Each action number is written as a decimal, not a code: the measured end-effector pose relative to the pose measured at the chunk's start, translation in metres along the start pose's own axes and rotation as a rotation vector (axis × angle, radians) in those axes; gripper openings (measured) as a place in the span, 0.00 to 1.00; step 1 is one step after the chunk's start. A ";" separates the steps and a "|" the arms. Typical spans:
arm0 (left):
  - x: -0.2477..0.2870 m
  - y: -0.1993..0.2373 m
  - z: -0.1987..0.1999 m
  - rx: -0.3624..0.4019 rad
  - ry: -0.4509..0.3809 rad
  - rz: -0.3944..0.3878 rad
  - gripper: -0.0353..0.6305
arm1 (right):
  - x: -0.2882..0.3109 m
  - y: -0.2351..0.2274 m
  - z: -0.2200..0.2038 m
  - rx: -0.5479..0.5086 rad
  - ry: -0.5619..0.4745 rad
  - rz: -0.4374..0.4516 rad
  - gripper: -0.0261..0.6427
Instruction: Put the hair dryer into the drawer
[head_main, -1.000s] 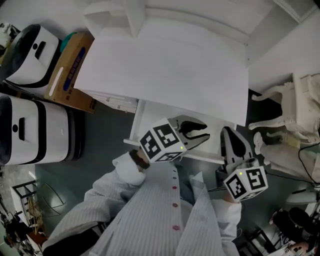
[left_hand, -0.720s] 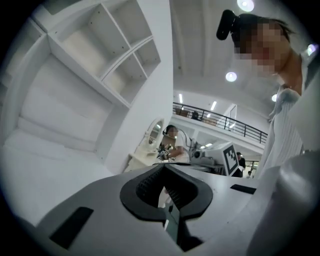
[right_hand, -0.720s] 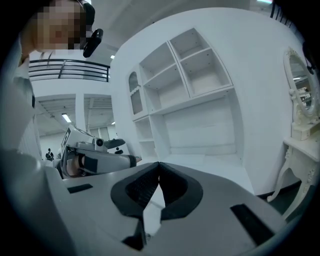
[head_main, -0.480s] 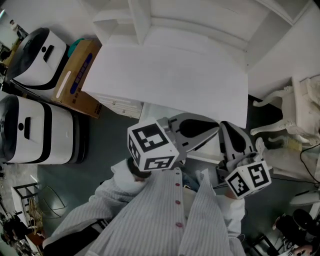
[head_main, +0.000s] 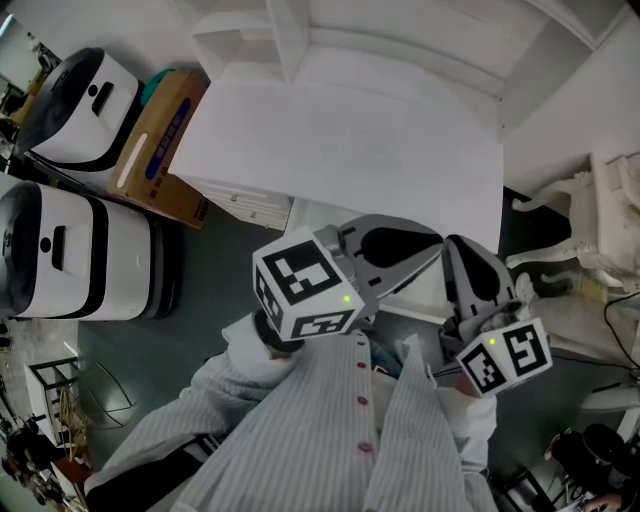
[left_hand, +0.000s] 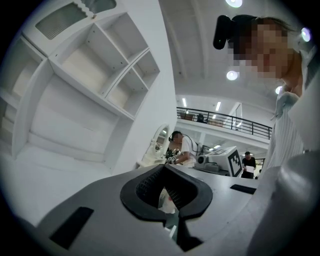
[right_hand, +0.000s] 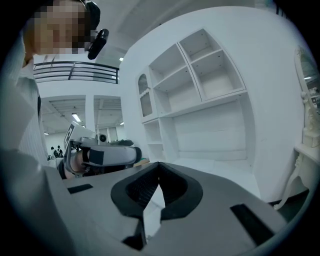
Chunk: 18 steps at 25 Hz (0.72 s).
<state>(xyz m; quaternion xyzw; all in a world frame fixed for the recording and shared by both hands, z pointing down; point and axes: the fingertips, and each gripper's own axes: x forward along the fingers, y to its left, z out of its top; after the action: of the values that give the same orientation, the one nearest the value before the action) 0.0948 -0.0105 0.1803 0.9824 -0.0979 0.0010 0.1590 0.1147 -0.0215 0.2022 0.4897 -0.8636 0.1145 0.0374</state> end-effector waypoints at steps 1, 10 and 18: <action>0.000 0.000 -0.001 -0.002 0.004 -0.003 0.07 | 0.000 0.000 0.000 -0.003 0.000 -0.003 0.06; 0.004 0.008 -0.006 0.001 0.030 0.006 0.07 | 0.001 -0.007 0.003 -0.010 -0.003 -0.025 0.06; 0.007 0.014 -0.006 -0.003 0.035 0.012 0.07 | 0.002 -0.012 0.002 -0.006 0.004 -0.035 0.06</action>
<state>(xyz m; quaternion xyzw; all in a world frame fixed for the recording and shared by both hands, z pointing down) 0.0990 -0.0234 0.1904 0.9814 -0.1008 0.0190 0.1621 0.1239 -0.0289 0.2025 0.5042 -0.8552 0.1123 0.0426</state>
